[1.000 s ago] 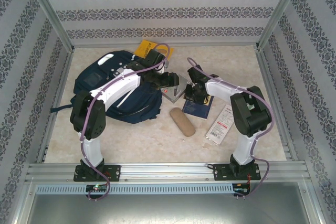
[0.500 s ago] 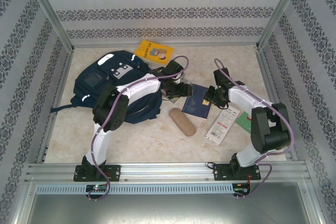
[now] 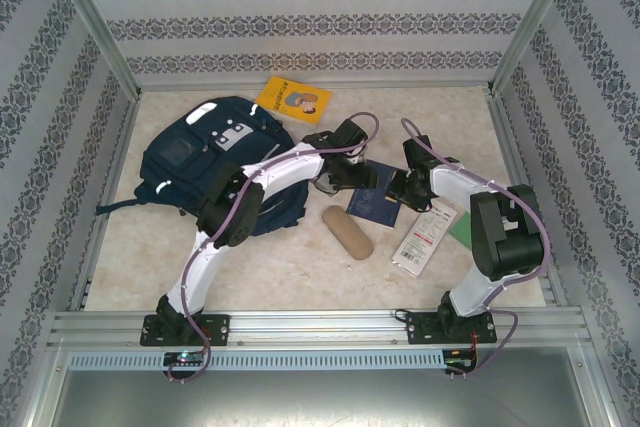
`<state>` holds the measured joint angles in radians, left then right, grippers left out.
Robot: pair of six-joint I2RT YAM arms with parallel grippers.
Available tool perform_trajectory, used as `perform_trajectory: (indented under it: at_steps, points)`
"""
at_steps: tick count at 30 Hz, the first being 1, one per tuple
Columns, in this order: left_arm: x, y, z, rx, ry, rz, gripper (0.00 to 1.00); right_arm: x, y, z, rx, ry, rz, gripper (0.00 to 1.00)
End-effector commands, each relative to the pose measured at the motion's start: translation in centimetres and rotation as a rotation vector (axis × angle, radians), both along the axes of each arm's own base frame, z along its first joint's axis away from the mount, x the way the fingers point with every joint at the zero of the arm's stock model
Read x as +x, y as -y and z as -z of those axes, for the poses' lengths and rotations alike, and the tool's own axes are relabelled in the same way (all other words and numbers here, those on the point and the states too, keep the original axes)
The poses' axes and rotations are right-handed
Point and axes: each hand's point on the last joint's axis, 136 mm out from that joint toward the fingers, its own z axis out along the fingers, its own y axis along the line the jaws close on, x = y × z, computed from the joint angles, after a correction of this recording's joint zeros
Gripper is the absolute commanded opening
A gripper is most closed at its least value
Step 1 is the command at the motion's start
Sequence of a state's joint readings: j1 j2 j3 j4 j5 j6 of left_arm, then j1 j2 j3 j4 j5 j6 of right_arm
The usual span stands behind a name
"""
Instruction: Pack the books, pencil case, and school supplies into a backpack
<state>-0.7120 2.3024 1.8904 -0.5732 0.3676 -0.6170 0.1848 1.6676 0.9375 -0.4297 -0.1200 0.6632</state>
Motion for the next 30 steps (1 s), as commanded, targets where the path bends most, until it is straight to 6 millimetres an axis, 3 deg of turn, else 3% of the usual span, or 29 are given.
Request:
perform_trajectory:
  at_steps: [1,6,16,20,24,30]
  points:
    - [-0.8,-1.2,2.3,0.124,-0.018,0.009,0.60,-0.3,0.9,0.9,-0.037,-0.031,0.011,0.38]
    - [-0.8,-1.9,3.7,0.194,-0.021,0.006,0.60,-0.6,1.2,1.0,-0.073,-0.056,0.036,0.38]
    - [-2.3,1.4,3.6,0.040,-0.115,0.046,0.58,-0.4,-0.2,0.9,-0.022,-0.058,0.006,0.31]
    - [-2.7,3.4,1.3,-0.098,-0.132,0.073,0.56,-0.2,-1.3,0.9,0.034,-0.048,-0.002,0.30]
    - [-2.8,5.3,-2.6,-0.283,-0.143,0.086,0.54,-0.2,-1.7,0.9,0.056,-0.041,0.002,0.30]
    - [-2.6,6.3,-7.6,-0.485,-0.123,0.092,0.50,-0.1,-1.6,0.1,0.065,-0.013,0.009,0.32]
